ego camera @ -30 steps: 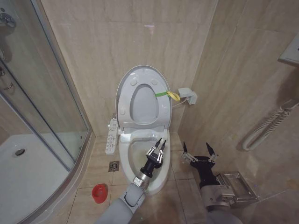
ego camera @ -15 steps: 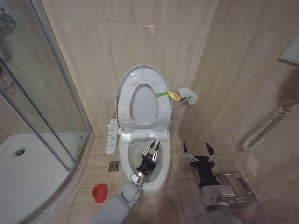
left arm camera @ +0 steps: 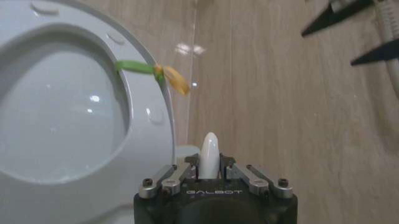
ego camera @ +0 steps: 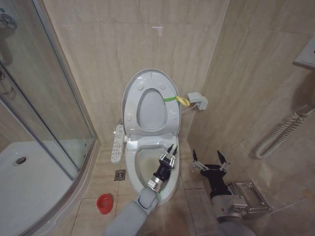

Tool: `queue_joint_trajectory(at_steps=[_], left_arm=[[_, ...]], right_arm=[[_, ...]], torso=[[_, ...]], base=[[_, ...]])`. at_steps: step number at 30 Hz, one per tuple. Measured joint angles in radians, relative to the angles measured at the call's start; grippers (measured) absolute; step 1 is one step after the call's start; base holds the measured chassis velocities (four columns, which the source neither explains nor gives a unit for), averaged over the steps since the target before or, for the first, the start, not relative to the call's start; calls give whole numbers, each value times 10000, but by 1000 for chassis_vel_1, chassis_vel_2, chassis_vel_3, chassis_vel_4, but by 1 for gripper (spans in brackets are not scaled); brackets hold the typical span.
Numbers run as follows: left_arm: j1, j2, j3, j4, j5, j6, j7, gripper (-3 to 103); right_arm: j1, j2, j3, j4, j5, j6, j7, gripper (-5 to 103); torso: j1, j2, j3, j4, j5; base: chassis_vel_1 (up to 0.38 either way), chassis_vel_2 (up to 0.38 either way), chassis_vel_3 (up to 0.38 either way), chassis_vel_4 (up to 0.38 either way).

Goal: Open the toilet lid, clean the toilet bowl with a toilet brush, close the toilet lid, and flush.

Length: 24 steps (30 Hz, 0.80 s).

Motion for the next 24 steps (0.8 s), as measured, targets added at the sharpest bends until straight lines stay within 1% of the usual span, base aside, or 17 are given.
queue_joint_trajectory(at_steps=[4,6,9,10,13,16,19,24], left_arm=[[-73,-30,29,349,24,-5,42,21],[-115,28,32,345,33,-6,47,21],[-226,223,57,-68,40,-4,38,21],[-226,223,57,-68,40,-4,38,21],[-271,299,163,-568,56,2,9,21],[-266,282,235,-684,65,3,5,21],[-221,207,272,-599,98,3,11,21],[-121,92,171,-116,232,4,29,21]], right_arm=[[0,0,0,0,0,0,0,100],[0,0,-1,0,0,0,0,100],[0,0,0,0,0,0,0,100],[0,0,0,0,0,0,0,100],[0,0,0,0,0,0,0,100],[0,0,0,0,0,0,0,100],[0,0,0,0,0,0,0,100],[0,0,0,0,0,0,0,100]], torso=[[0,0,0,1,0],[0,0,0,1,-1],[0,0,0,1,-1],[0,0,0,1,-1],[0,0,0,0,-1],[0,0,0,0,-1],[0,0,0,0,-2],[0,0,0,0,-1]], base=[[0,0,0,0],[0,0,0,0],[0,0,0,0],[0,0,0,0],[0,0,0,0],[0,0,0,0],[0,0,0,0],[0,0,0,0]])
